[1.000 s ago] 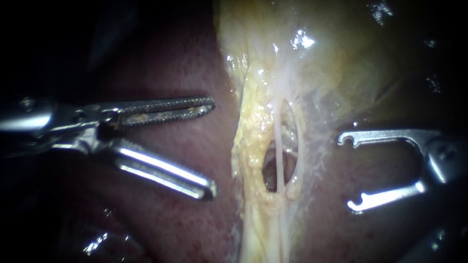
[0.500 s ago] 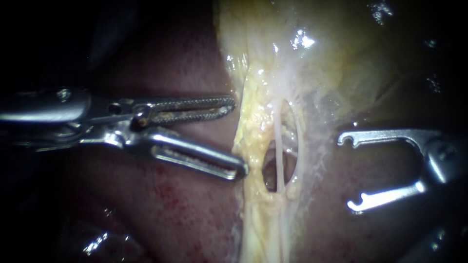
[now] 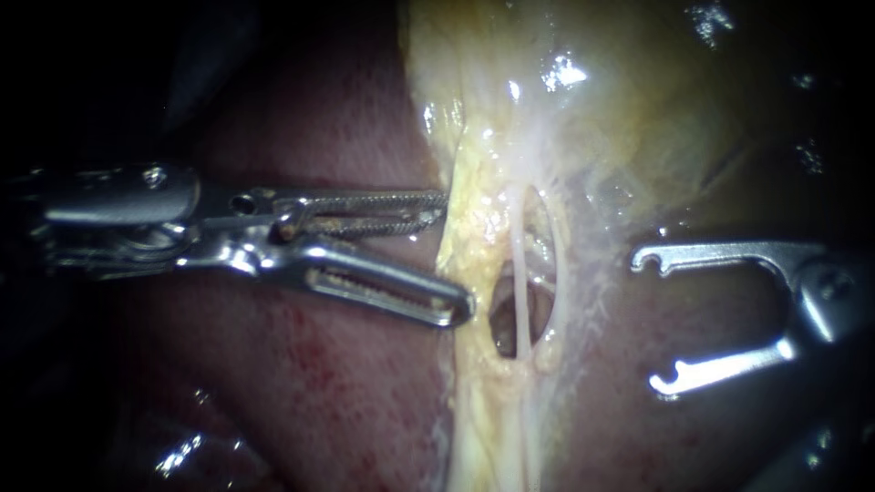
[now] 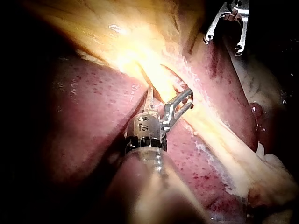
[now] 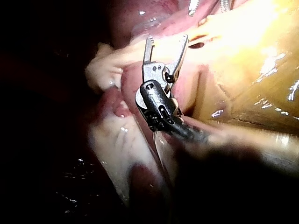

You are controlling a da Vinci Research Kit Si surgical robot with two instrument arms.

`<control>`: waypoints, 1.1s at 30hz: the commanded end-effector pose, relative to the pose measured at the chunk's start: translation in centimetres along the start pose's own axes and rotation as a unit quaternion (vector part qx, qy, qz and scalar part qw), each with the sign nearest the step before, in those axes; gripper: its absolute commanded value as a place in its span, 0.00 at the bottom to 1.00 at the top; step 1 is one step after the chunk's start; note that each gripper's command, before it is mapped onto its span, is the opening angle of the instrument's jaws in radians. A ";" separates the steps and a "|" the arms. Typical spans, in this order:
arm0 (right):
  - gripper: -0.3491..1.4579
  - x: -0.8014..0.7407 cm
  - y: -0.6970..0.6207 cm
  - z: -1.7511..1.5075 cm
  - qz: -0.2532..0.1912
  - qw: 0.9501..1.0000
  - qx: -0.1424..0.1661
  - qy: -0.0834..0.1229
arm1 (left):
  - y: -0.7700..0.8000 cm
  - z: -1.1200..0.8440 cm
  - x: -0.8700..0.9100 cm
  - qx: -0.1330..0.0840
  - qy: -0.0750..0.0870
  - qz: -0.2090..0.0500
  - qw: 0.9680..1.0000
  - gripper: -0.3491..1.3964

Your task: Grabbing gallbladder

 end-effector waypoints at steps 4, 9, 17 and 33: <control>0.52 0.00 0.00 0.00 0.000 1.000 0.000 0.000 | -0.03 0.02 -0.02 -0.002 0.000 -0.022 1.000 0.42; 0.52 0.00 0.00 0.00 0.000 1.000 0.000 0.000 | -0.04 0.05 -0.04 -0.005 0.008 -0.049 0.999 0.35; 0.52 0.00 0.00 0.00 0.000 1.000 0.000 0.000 | -0.01 0.11 -0.07 -0.013 0.008 -0.064 0.998 0.27; 0.52 0.00 0.00 0.00 0.000 1.000 0.000 0.000 | 0.10 0.06 -0.01 -0.016 0.011 -0.079 0.997 0.00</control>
